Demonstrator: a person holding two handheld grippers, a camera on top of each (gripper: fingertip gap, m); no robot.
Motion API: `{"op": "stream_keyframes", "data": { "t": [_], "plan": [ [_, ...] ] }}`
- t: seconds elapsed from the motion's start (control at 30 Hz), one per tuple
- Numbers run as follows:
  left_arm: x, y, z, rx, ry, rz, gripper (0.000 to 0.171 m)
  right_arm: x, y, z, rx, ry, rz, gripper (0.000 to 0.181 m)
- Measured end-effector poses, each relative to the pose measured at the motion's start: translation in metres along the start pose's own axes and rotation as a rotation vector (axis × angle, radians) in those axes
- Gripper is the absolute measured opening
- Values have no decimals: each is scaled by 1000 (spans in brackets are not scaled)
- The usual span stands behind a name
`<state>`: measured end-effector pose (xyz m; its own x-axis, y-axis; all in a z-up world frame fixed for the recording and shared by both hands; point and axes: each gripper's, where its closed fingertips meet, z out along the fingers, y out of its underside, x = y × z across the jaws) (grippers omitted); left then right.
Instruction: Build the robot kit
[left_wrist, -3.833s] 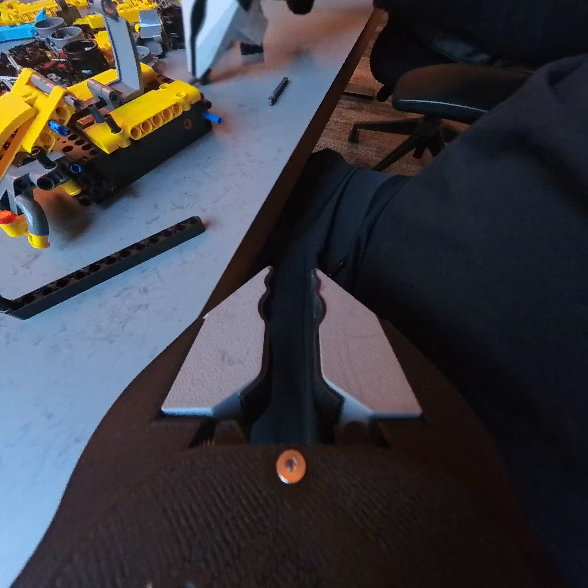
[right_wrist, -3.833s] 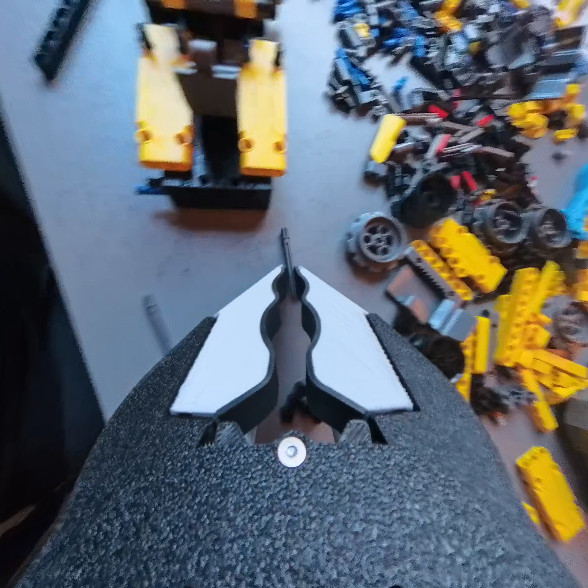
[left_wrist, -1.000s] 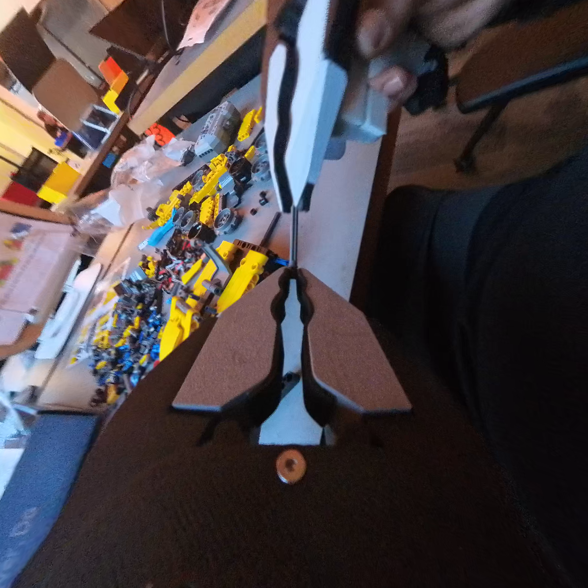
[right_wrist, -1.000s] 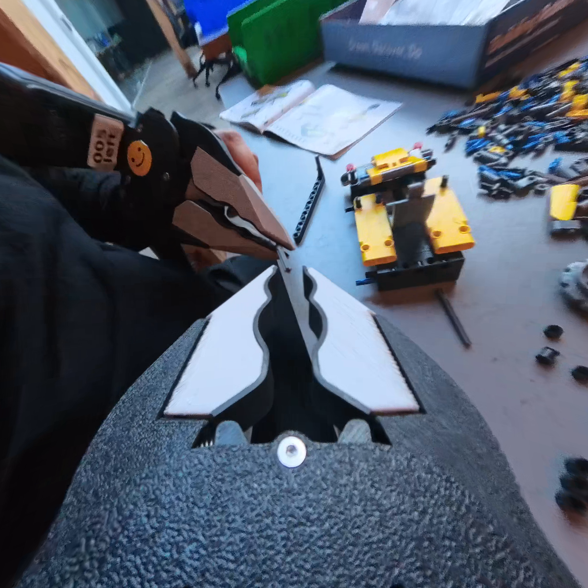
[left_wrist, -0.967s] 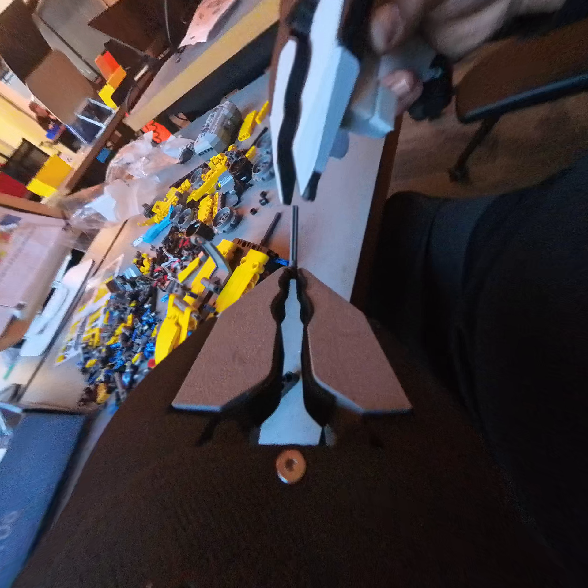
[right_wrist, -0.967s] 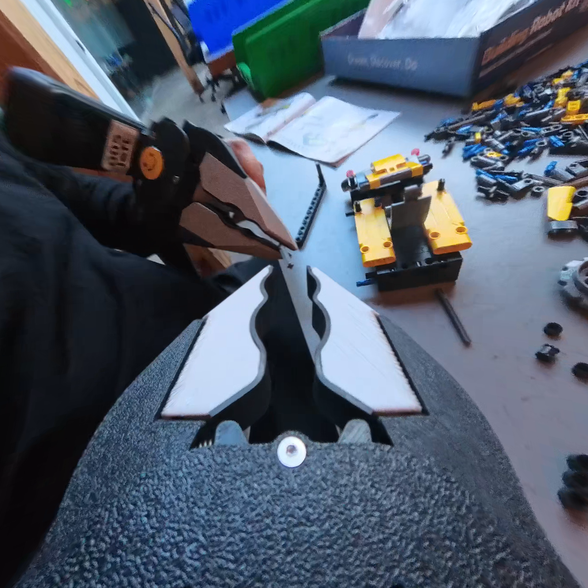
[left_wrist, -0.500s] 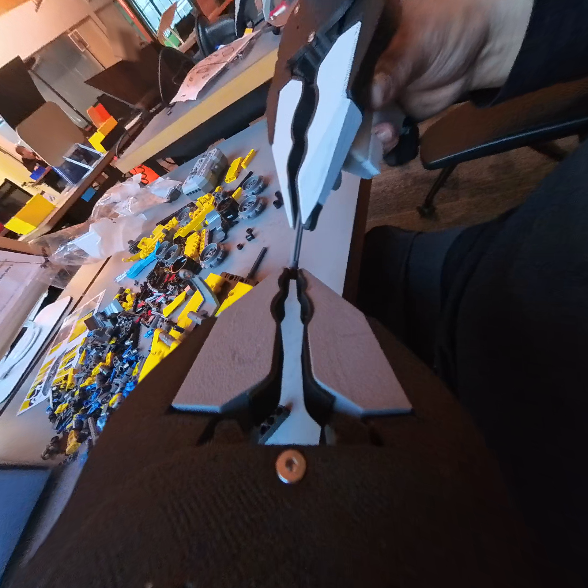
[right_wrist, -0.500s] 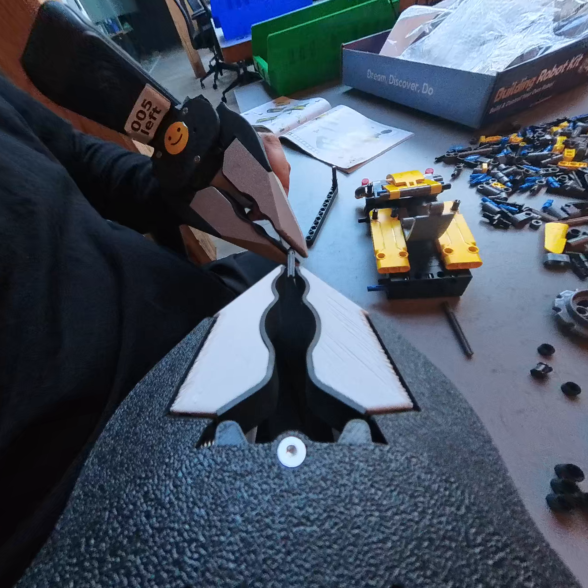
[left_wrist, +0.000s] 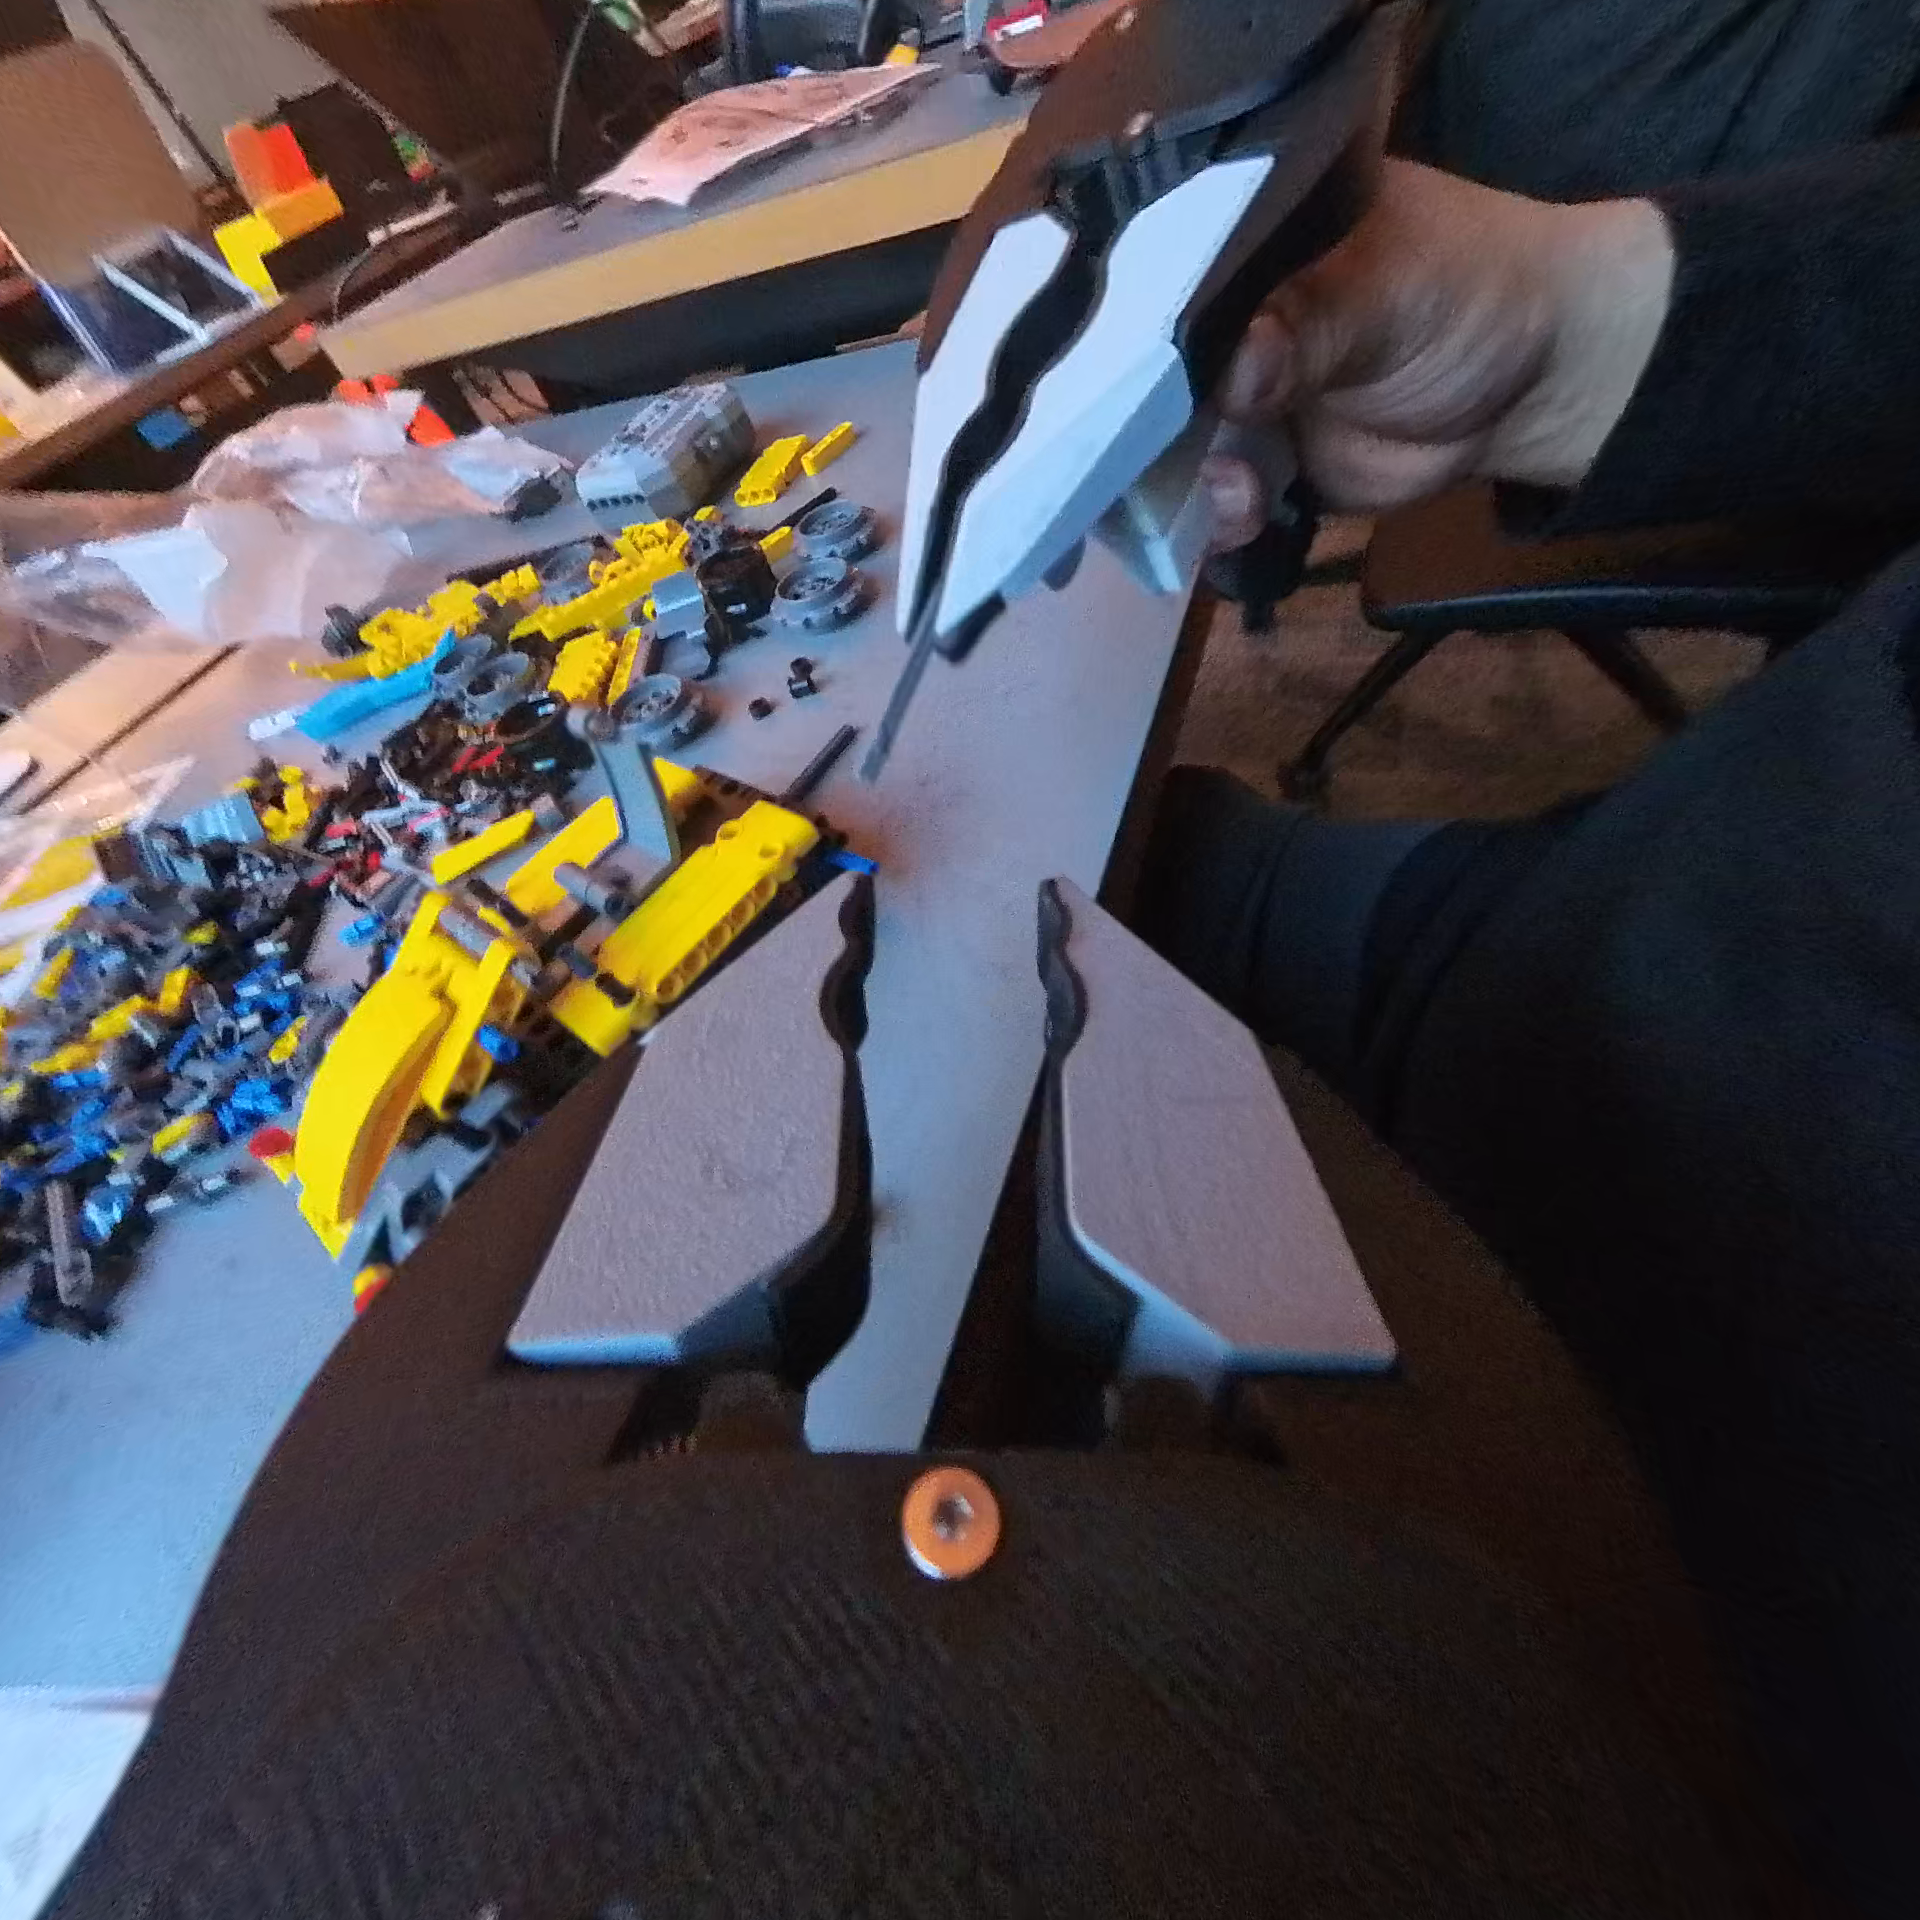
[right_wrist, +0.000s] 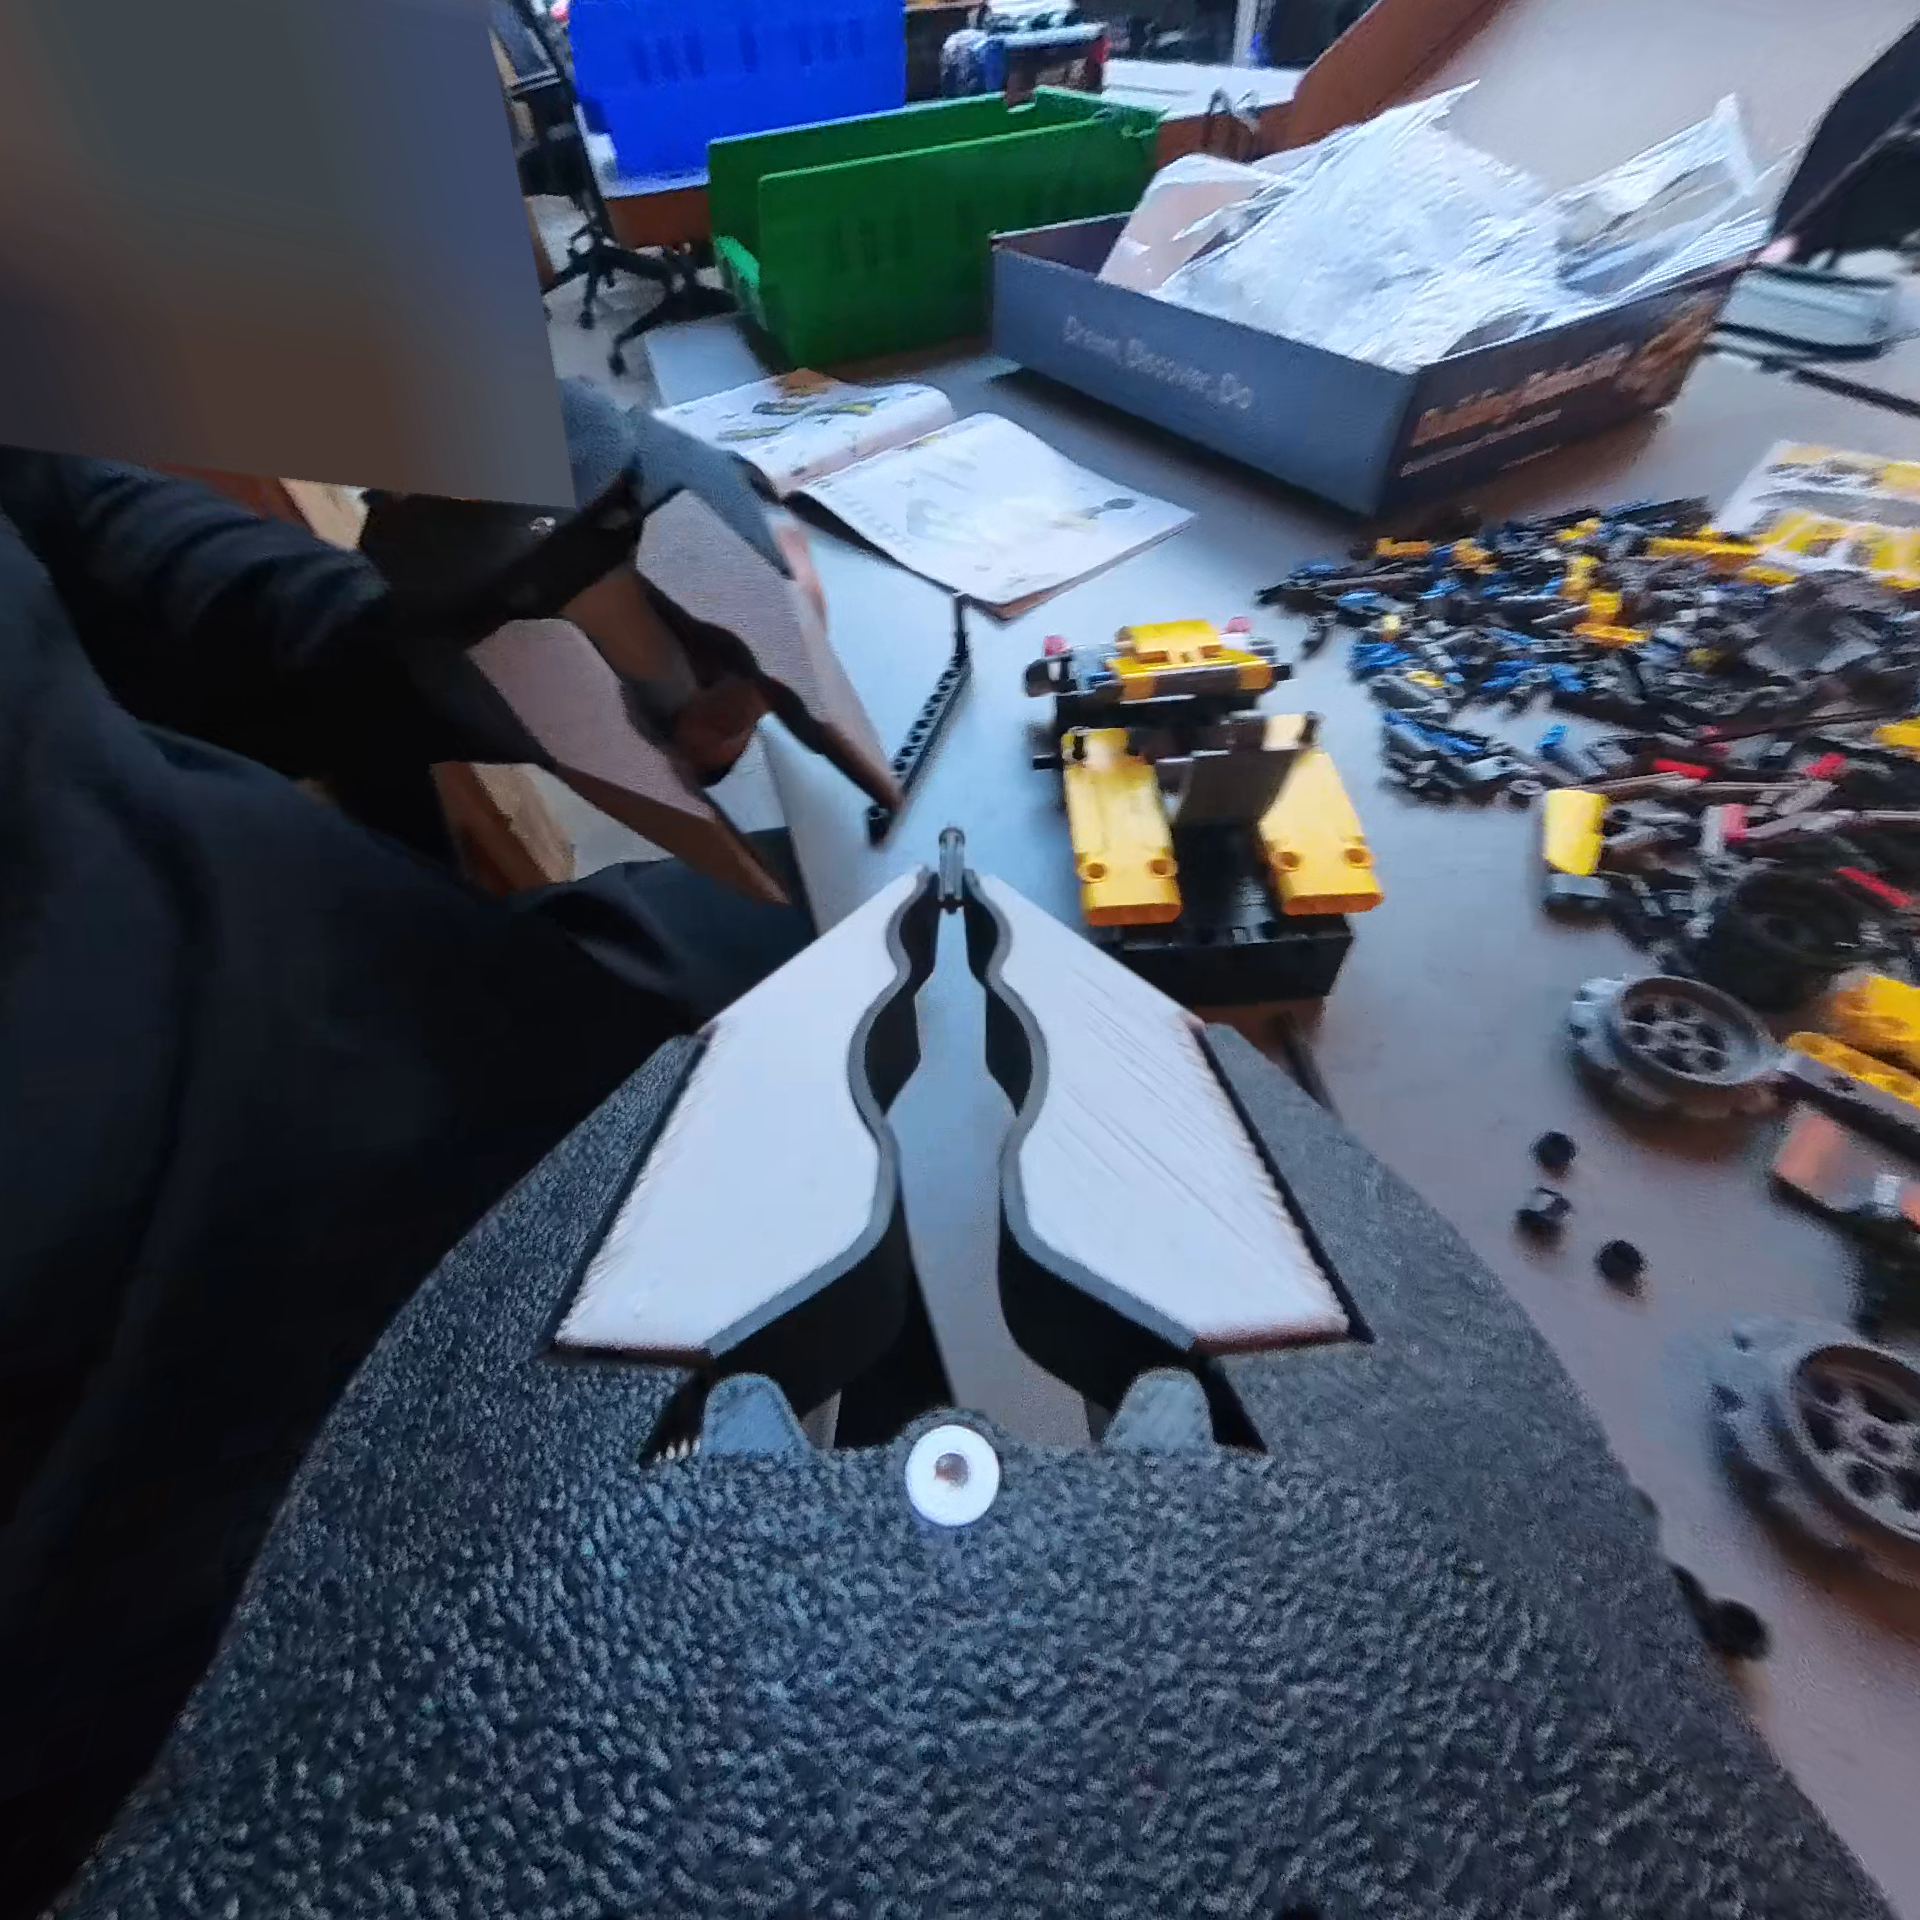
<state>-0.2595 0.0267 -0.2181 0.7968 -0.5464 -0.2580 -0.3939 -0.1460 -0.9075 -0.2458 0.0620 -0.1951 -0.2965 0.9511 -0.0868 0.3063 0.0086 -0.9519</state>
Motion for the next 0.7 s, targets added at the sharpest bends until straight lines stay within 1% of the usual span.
{"op": "stream_keyframes", "data": {
  "t": [0.07,0.13,0.23,0.3,0.4,0.53,0.7],
  "plan": [
    [-1,4,-7,7,3,-60,31,18,-4,-6,19,58,-7,4],
    [0,5,-17,13,4,-76,36,32,-7,-11,30,98,-29,4],
    [-4,8,-33,38,-26,-62,39,44,-7,-11,13,95,-44,4],
    [-10,10,-41,58,-50,-81,40,49,-10,-7,18,101,-59,4],
    [-19,11,-48,85,-55,-146,41,57,-21,-2,83,150,-98,4],
    [-22,14,-55,113,-38,-240,43,75,-33,-4,146,228,-58,4],
    [-16,17,-73,141,-4,-288,43,98,-49,-9,168,301,-15,4]
  ]
}}
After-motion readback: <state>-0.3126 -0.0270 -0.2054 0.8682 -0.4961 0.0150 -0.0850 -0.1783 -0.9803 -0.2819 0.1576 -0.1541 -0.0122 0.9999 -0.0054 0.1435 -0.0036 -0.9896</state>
